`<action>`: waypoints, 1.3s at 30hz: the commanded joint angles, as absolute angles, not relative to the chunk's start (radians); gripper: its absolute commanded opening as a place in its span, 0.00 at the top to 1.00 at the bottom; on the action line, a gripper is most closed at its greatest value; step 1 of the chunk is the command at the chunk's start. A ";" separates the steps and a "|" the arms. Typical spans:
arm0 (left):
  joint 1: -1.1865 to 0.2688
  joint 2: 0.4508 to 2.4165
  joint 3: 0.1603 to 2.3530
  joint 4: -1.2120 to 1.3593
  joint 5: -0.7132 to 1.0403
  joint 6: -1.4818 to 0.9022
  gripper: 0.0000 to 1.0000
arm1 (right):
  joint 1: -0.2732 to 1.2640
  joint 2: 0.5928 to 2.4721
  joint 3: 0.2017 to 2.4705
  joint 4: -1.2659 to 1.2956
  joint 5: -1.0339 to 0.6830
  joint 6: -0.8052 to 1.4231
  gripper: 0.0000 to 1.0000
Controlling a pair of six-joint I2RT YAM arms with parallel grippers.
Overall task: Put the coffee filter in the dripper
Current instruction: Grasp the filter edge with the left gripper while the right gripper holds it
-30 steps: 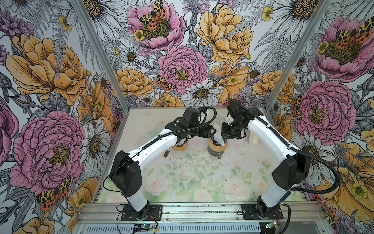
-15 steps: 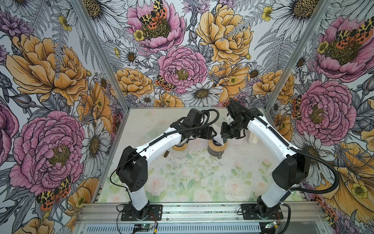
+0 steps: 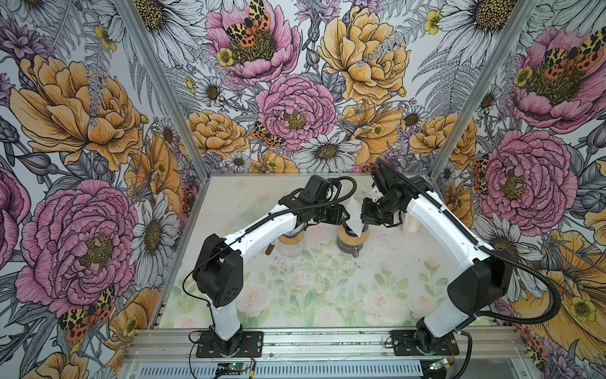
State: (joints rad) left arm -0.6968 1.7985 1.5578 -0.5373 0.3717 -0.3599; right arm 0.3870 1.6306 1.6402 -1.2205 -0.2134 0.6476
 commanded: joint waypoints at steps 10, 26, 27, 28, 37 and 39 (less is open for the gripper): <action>-0.682 1.811 1.597 -0.562 0.390 -0.350 0.72 | 0.376 1.635 1.630 -1.211 -0.254 0.629 0.97; -0.670 1.897 1.674 -0.612 0.410 -0.351 0.82 | 0.356 1.670 1.706 -1.222 -0.213 0.541 0.81; -0.670 1.898 1.677 -0.613 0.410 -0.352 0.82 | 0.356 1.671 1.711 -1.224 -0.203 0.537 0.79; -0.670 1.897 1.681 -0.616 0.410 -0.350 0.82 | 0.356 1.673 1.716 -1.226 -0.193 0.533 0.78; -0.670 1.902 1.716 -0.642 0.408 -0.337 0.79 | 0.366 1.716 1.758 -1.247 -0.141 0.496 0.73; -0.669 1.900 1.719 -0.651 0.402 -0.334 0.78 | 0.368 1.714 1.764 -1.249 -0.123 0.488 0.70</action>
State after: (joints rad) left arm -0.6773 1.8984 1.6909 -0.6319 0.3897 -0.3569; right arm 0.3618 1.7050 1.7237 -1.2327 -0.1711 0.5114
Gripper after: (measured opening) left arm 0.215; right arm 0.290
